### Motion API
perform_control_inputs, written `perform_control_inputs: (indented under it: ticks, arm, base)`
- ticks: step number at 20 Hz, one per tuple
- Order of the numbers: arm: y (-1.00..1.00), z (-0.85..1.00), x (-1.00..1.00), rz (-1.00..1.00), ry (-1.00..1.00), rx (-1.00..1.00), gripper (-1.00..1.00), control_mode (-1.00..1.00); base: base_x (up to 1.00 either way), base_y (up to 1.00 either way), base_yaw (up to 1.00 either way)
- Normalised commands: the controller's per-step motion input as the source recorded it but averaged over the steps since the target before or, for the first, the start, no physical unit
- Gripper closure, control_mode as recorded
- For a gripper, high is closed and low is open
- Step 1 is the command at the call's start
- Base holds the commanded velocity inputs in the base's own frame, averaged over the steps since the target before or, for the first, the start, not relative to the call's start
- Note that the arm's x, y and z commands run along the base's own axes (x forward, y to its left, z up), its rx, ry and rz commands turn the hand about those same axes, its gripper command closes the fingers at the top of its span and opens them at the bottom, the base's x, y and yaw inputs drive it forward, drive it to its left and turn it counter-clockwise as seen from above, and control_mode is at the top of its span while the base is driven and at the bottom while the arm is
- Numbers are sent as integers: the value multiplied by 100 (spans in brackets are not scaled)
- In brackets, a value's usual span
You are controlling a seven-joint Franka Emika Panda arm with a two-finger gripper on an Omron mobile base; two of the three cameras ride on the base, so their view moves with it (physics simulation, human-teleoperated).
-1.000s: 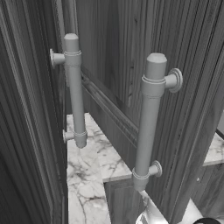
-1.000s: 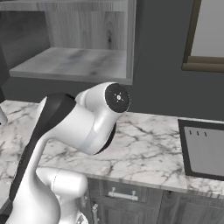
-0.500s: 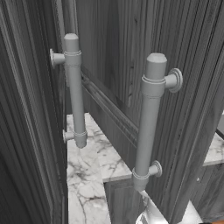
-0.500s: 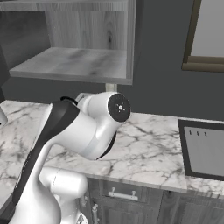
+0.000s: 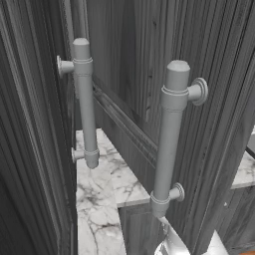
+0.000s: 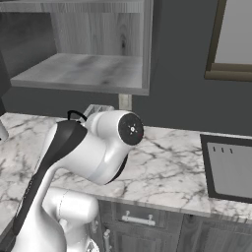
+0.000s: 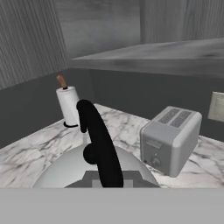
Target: Open the cabinet, pick the kettle from the cabinet, and place it in the sink.
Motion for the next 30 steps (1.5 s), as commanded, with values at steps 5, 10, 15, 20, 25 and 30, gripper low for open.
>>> perform_control_inputs:
  ticks: [5,10,15,20,25,30]
  arm:
    - [0,0,0,0,0,0,100,-100]
    - [0,0,0,0,0,0,100,-100]
    - [0,0,0,0,0,0,100,-100]
    - [0,0,0,0,0,0,100,-100]
    - [0,0,0,0,0,0,100,-100]
    - [0,0,0,0,0,0,100,-100]
  base:
    - [0,0,0]
    - [0,0,0]
    - [0,0,0]
    - [0,0,0]
    - [0,0,0]
    - [0,0,0]
